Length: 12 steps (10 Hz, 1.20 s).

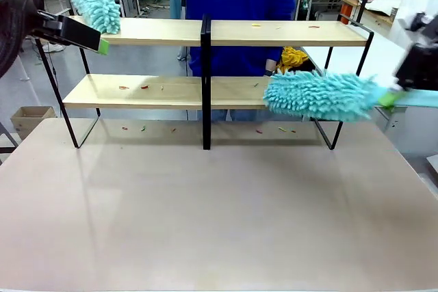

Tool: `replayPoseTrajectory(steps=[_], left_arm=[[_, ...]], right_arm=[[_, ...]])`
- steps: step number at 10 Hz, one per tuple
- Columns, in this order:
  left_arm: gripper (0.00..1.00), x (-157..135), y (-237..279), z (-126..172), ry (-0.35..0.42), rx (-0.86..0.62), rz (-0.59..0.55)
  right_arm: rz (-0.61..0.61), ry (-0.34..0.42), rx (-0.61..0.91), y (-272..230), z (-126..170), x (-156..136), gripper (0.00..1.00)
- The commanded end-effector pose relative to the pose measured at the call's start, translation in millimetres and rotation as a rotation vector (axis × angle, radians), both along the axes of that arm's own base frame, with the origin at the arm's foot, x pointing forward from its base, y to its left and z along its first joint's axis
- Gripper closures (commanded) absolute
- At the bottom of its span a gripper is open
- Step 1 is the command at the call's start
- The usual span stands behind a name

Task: Clean the shelves.
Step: Clean a randomly selected level of the Shelf with the Duster.

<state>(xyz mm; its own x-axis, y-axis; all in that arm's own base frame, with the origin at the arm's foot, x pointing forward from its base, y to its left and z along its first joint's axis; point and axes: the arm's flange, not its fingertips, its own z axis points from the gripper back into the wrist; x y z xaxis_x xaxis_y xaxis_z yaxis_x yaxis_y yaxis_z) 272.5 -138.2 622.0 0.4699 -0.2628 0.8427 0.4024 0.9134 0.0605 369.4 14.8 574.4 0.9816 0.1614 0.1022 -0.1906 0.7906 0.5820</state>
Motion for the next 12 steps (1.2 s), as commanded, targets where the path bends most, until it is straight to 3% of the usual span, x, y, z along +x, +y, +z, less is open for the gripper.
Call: replayPoseTrajectory(steps=[1, 2, 3, 4, 5, 7, 9, 12], left_arm=[[0.0, 0.1, 0.7, 0.1, 0.0, -0.001, 0.0], [0.0, 0.1, 0.7, 0.1, 0.0, -0.001, 0.0], [0.0, 0.1, 0.7, 0.1, 0.0, -0.001, 0.0], [0.0, 0.1, 0.7, 0.1, 0.0, -0.001, 0.0], [0.0, 0.1, 0.7, 0.1, 0.0, -0.001, 0.0], [0.0, 0.1, 0.7, 0.1, 0.0, -0.001, 0.0], [0.0, 0.1, 0.7, 0.1, 0.0, -0.001, 0.0], [0.0, 0.1, 0.7, 0.1, 0.0, -0.001, 0.0]], right_arm=[[-0.106, -0.06, 0.029, 45.2, -16.5, 19.3, 0.87], [-0.104, -0.114, 0.053, 63.4, -16.3, 31.7, 0.87], [-0.079, -0.101, 0.036, 78.2, -17.0, 41.3, 0.87], [0.044, 0.026, -0.02, 85.6, -19.7, 38.3, 0.87], [-0.085, -0.093, 0.031, 67.8, -17.3, 32.0, 0.87], [-0.03, -0.058, 0.019, 87.2, -28.4, 36.5, 0.87], [-0.043, -0.148, 0.039, 112.2, -40.3, 53.6, 0.87], [-0.178, -0.338, -0.083, 135.6, -64.1, 62.0, 0.87]])
